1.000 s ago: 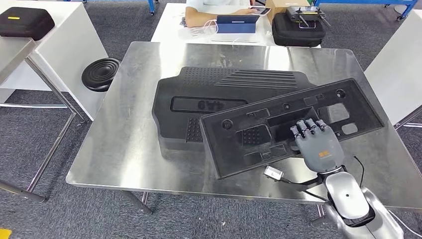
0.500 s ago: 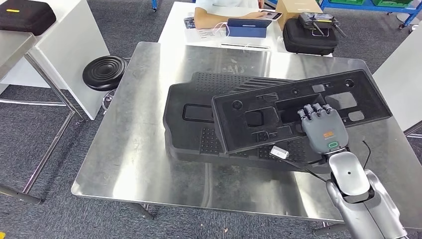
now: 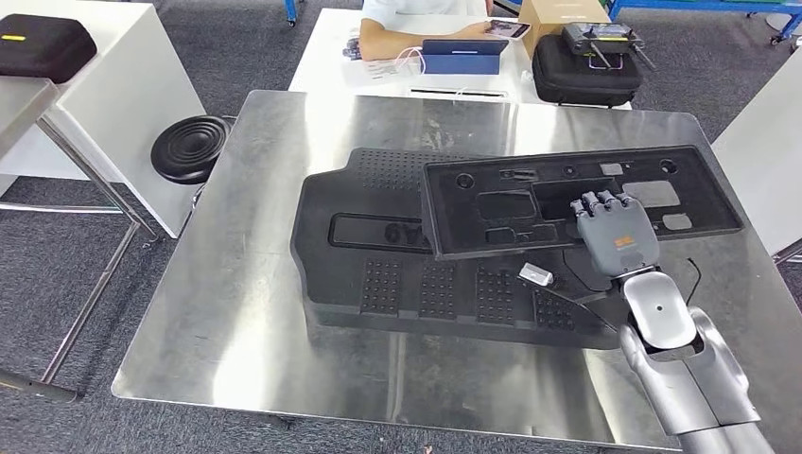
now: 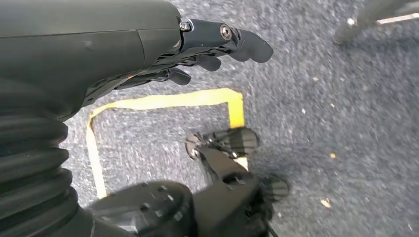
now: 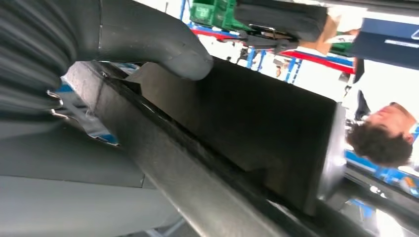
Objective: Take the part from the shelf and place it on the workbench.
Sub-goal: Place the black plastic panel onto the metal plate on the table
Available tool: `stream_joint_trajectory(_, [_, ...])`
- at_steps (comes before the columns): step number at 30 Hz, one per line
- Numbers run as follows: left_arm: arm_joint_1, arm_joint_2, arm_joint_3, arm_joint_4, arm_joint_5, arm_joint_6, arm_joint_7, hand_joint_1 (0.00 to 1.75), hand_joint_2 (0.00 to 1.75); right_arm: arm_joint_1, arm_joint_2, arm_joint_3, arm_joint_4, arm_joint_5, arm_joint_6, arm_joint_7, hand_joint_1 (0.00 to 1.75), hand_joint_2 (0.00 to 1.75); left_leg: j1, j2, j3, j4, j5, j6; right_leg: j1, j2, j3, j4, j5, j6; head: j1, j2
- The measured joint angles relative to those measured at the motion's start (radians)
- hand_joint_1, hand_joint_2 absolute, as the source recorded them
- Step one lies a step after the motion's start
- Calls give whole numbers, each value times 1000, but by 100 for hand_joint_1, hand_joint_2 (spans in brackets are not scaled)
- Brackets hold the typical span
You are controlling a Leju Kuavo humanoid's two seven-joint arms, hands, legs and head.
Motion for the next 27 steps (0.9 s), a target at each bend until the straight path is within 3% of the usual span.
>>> stream_joint_trajectory(7, [-5,0,-18,0,-4,4,0,0,175,-50,37,8,128,-21,-35,-39,150,175,0,1,8,-16,-4,-4,2,0,1,0,-7,-10,0,0])
stream_joint_trajectory(13, [-5,1,-27,0,-11,3,-2,0,175,-76,51,12,186,-55,-65,-77,150,175,1,1,8,-17,-3,-13,1,0,2,0,-7,-11,0,0])
stream_joint_trajectory(18, [-10,2,-47,0,-20,1,-2,0,175,-132,72,24,270,-105,-120,-139,150,175,-2,1,10,-17,-3,-13,-1,0,4,0,-7,-11,0,0])
stream_joint_trajectory(27, [-11,2,-68,0,-23,1,0,0,175,-173,103,46,352,-99,-136,-156,150,175,-6,1,11,-17,-3,-13,-6,0,6,-1,-7,-11,0,0])
